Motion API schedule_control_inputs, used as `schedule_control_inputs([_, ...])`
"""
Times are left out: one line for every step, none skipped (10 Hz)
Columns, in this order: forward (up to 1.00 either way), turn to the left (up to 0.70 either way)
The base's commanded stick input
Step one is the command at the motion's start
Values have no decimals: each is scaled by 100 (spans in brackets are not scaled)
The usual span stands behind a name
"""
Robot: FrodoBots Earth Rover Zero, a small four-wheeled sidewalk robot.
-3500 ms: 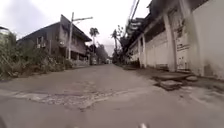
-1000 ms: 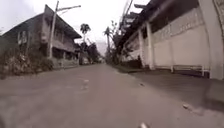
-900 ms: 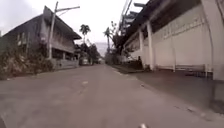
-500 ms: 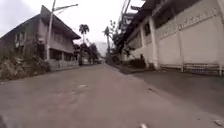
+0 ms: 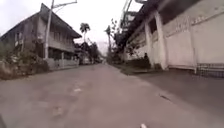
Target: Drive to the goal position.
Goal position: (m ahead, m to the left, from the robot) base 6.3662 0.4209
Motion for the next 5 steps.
schedule_control_inputs([100, 0])
schedule_control_inputs([100, 0])
schedule_control_inputs([100, 0])
schedule_control_inputs([100, 0])
schedule_control_inputs([100, 0])
